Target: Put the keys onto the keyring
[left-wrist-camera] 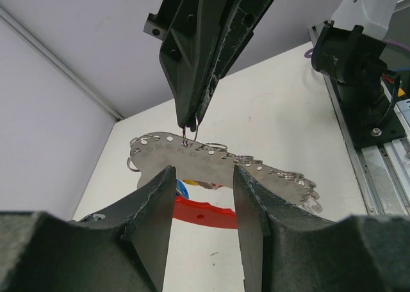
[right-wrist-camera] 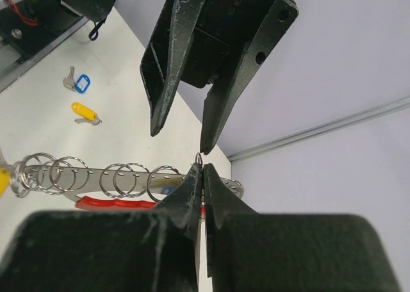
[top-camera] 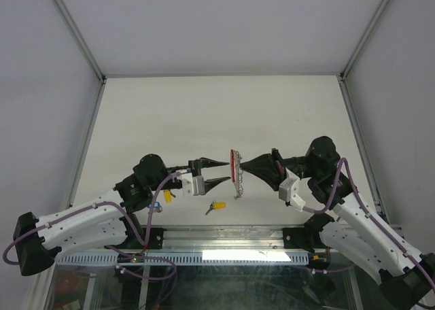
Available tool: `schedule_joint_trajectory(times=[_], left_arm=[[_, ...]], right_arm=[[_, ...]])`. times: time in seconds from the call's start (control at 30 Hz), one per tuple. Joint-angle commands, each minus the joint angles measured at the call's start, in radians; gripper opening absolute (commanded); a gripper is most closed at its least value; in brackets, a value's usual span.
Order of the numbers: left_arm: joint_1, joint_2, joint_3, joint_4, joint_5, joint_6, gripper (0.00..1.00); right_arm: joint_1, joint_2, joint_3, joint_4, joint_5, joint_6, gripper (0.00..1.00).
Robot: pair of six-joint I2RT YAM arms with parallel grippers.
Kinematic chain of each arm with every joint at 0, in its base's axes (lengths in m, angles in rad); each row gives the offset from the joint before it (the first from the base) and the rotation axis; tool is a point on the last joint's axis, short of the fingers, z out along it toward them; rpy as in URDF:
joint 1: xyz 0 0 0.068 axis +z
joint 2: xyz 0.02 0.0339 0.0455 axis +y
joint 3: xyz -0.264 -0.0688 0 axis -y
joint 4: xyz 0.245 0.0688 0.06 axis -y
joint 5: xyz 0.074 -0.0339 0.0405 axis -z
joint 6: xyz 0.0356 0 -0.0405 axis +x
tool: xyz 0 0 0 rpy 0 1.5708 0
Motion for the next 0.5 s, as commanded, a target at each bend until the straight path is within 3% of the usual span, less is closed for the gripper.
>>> schedule_joint_trajectory(times=[0.0, 0.47], left_arm=[[-0.011, 0.018, -0.032, 0.119, -0.024, -0.009, 0.4], [-0.012, 0.096, -0.103, 0.318, -0.048, 0.004, 0.33]], right_arm=[[0.004, -0.006, 0.061, -0.178, -0.013, -0.25, 0.0], [0.006, -0.01, 0.056, -0.257, -0.008, -0.31, 0.0]])
